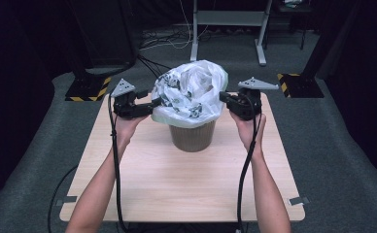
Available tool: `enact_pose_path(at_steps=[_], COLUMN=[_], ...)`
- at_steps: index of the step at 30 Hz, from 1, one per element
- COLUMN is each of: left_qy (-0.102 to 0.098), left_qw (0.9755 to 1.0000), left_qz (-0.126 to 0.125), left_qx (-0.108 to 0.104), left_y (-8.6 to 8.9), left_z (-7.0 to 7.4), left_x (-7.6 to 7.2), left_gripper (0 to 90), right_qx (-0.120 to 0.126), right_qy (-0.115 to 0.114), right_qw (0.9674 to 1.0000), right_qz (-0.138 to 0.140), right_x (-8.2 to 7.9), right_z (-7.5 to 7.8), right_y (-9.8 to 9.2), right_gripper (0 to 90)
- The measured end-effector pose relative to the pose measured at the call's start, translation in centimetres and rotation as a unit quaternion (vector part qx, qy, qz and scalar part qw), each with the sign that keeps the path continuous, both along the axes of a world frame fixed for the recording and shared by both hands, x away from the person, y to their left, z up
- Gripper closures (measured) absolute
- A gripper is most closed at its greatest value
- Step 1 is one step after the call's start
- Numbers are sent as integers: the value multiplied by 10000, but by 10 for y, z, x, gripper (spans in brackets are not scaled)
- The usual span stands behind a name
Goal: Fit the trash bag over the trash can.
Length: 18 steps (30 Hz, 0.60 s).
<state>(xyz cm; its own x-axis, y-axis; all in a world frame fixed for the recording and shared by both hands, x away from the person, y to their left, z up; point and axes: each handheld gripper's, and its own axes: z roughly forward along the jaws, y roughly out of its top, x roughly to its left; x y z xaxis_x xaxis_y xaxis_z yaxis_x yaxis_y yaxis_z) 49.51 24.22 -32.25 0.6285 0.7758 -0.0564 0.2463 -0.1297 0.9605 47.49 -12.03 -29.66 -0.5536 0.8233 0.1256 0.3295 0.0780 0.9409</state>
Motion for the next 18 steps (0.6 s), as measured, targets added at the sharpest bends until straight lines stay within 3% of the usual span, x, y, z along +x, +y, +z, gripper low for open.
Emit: enact_pose_path(at_steps=[7,11,14,18], left_qy=[18,44,13,-4], left_qw=[10000,9999,9998,9993], left_qz=[-29,-110,-191,-327], left_qx=[-4,56,87,188], left_y=[-1,-1,-2,-4], left_z=[1,1,0,-2], left_x=[-2,-2,-3,-3], left_gripper=[266,279,441,635], right_qx=[-183,-119,46,171], right_qy=[-135,-233,-282,-301], right_qw=[9995,9993,9994,9994], right_qz=[202,254,178,-22], right_x=[-15,-20,-18,-8], right_z=[-3,2,10,21], right_y=[14,14,5,-7], right_gripper=[885,704,579,521])
